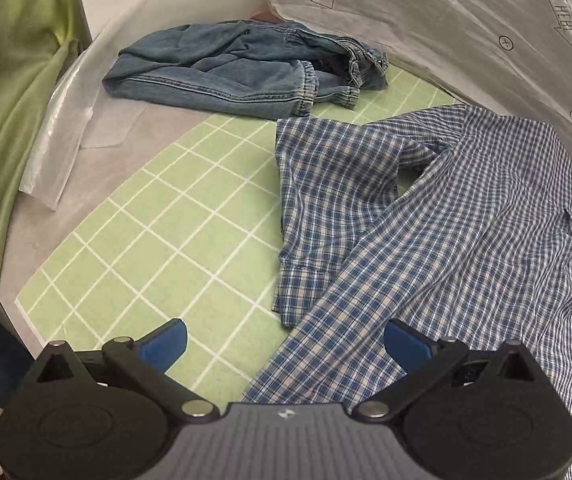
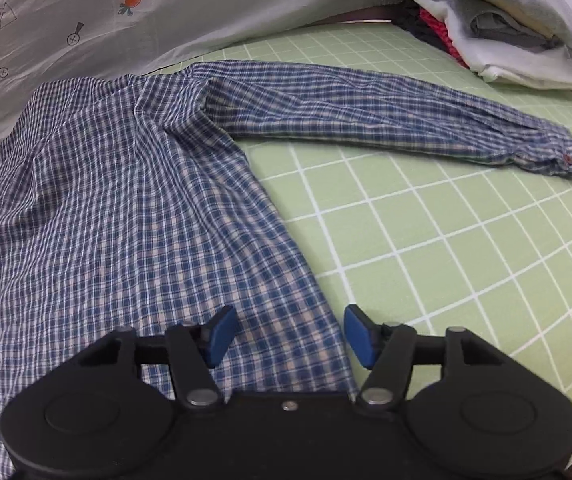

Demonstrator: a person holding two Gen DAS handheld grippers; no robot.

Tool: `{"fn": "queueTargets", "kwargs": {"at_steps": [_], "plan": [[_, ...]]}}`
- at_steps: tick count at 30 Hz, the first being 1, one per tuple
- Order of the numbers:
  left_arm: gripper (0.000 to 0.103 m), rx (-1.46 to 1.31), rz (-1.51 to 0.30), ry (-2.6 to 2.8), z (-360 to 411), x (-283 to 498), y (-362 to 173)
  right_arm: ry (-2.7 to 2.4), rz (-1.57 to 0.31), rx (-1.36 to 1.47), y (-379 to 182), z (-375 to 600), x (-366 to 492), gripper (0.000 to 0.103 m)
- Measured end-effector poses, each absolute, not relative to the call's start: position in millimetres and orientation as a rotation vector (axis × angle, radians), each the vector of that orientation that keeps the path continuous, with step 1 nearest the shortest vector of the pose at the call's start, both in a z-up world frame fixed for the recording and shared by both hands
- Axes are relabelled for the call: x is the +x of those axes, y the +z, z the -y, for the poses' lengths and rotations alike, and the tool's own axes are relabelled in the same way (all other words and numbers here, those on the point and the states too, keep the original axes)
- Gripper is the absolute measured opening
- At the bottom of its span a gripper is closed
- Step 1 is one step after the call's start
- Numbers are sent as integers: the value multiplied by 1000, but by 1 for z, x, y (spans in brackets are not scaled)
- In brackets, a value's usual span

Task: Fold clothes

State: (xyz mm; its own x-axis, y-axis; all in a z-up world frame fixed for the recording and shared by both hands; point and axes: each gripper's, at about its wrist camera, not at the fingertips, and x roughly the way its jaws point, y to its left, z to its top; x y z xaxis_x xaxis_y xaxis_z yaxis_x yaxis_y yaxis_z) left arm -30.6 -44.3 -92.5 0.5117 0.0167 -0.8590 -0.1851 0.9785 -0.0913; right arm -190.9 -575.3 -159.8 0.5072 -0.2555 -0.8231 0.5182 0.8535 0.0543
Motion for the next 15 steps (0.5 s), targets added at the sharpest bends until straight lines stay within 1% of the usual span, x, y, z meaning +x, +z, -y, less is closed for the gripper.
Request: {"fn": "queueTargets", "kwargs": {"at_steps": [1,2,3,8,11,13,14,15], "plan": [[103,-177,-1028,123,45,-31,-92,-463,-938,272,-160,573,-189,19],[103,-176,-1031,125,45,-32,-93,-437,-944,255,-159,573,-189,6],[103,-175,-1034,128,45,-33,-93,-409,-949,247,-158,573,-190,4],[103,-171,-1033,140,43,-37,-90,-447,-960,141,-157,580,-193,1],[103,-171,-1033,150,41,-38,-90,-556,-948,250,-156,602,-200,1],[102,-180,-1040,154,37,-38,-92,-626,-949,285,-155,610,-203,4],[102,-185,-1043,156,36,-37,-93,-641,-955,277,-154,610,-204,11],[101,-190,-1047,155,33,-35,-94,-650,-961,269,-153,610,-205,13]]}}
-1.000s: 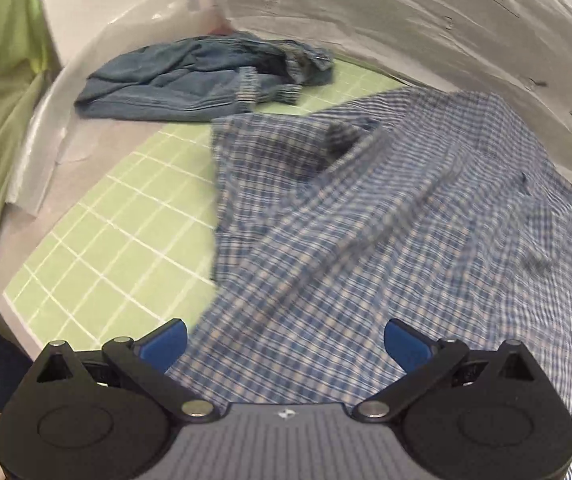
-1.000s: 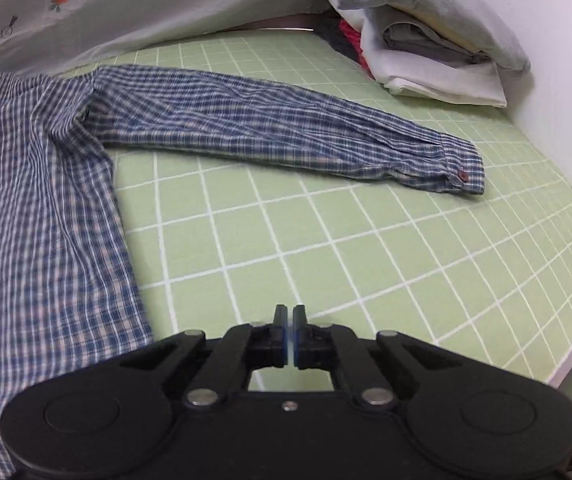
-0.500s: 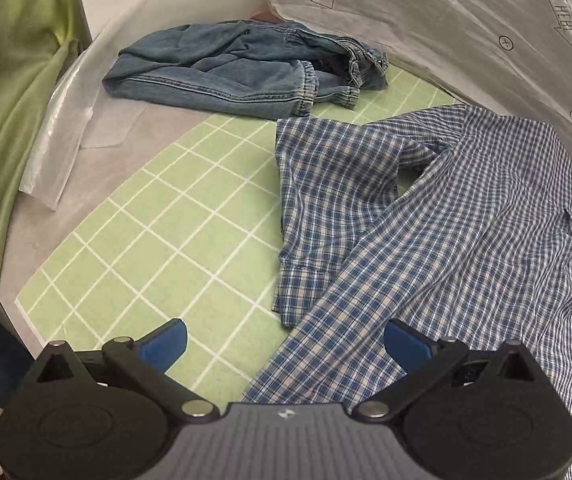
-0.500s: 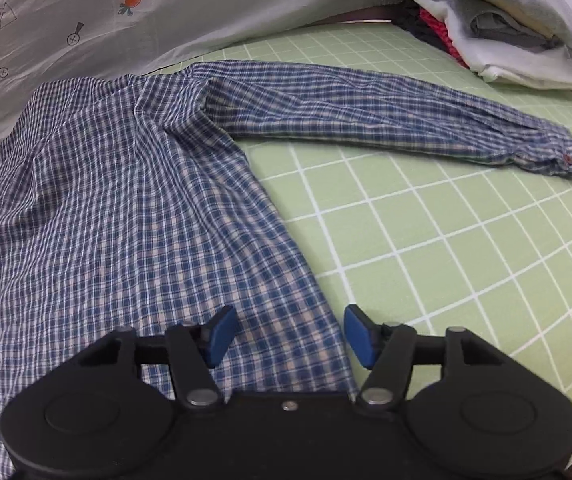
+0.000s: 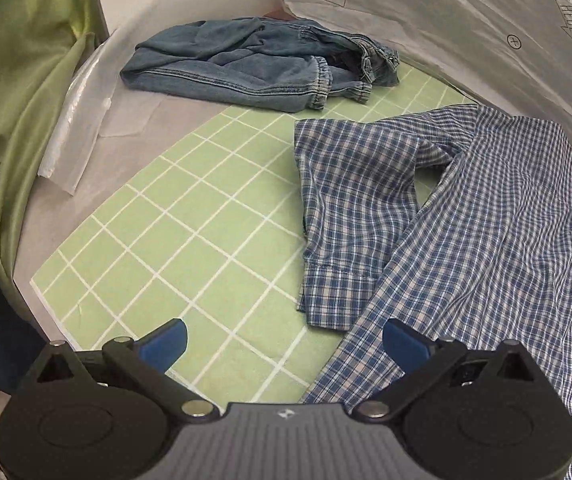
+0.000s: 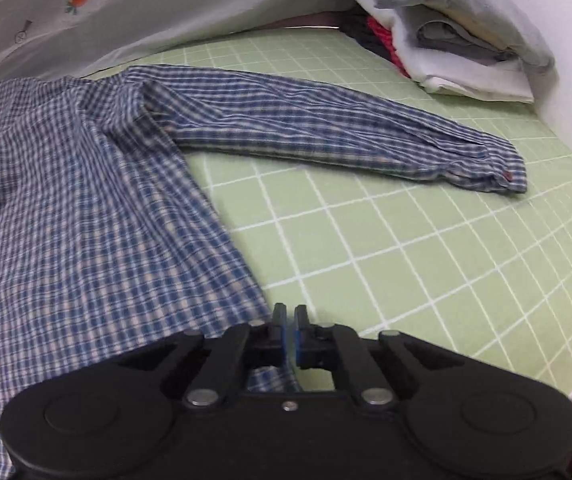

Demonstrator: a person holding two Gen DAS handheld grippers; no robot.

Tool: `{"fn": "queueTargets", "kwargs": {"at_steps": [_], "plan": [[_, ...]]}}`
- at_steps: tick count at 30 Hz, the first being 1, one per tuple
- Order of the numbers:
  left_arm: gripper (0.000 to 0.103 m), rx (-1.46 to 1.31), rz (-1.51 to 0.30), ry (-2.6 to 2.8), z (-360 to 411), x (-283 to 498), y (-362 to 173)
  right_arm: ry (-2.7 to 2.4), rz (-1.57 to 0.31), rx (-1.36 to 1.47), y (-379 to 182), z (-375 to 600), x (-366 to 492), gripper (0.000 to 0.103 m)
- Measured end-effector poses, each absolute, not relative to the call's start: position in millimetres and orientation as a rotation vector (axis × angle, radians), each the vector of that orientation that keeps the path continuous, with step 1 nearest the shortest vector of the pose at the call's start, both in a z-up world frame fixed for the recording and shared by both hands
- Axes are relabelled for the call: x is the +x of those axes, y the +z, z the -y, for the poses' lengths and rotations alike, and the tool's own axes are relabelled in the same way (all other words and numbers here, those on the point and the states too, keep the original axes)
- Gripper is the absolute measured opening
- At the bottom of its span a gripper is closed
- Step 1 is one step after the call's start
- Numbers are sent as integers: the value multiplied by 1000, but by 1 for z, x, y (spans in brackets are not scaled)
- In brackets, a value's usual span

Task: Fold clothes

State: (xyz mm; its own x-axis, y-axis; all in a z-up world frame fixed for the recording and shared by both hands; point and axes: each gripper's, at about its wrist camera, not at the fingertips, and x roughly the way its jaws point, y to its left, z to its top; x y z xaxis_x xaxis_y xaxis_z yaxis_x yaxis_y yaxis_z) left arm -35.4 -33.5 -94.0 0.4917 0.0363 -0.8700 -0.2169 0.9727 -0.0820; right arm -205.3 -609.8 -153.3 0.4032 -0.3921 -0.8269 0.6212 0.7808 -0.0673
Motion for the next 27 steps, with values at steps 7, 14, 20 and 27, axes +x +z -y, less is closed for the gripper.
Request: {"fn": "queueTargets", "kwargs": {"at_steps": [7,14,20,27], "plan": [[75,-260,-1063,96,25,-14,-104,-662,-924,264,-137,584,-217,60],[72,-228,-1082,-2,35,23,-116,-642,-941,296,-141,539,-205,63],[29,-202,-1103,-89,35,34,-123,-629,-987,233,-148,497,-197,65],[8,-186,-1095,-137,12,32,-124,-650,-1016,173,-155,471,-187,66]]}}
